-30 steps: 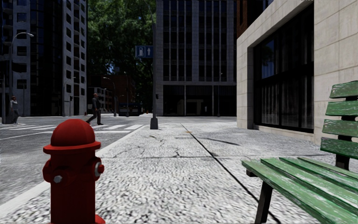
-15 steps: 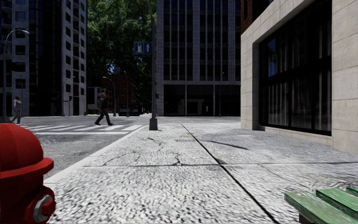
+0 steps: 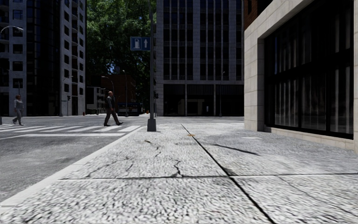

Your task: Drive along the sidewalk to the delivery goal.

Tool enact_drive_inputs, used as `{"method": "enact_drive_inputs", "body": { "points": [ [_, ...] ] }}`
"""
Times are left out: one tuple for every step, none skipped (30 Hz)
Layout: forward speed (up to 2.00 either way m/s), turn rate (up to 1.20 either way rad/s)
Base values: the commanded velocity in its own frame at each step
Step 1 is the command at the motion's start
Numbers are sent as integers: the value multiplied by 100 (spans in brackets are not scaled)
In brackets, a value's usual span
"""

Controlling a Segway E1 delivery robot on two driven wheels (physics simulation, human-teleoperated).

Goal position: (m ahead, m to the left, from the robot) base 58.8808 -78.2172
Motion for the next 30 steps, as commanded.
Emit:
{"method": "enact_drive_inputs", "body": {
  "points": [
    [97, 0],
    [97, 0],
    [97, 0],
    [98, 0],
    [100, 0],
    [100, 0],
    [101, 0],
    [101, 0],
    [102, 0],
    [102, 0],
    [102, 0],
    [103, 0],
    [103, 0],
    [103, 0],
    [103, 0],
    [103, 0],
    [103, 0],
    [103, 0],
    [103, 0],
    [103, 0],
    [103, 0],
    [103, 0],
    [103, 0],
    [103, 0],
    [103, 0],
    [103, 0],
    [103, 0],
    [103, 0],
    [103, 0],
    [103, 0]
  ]
}}
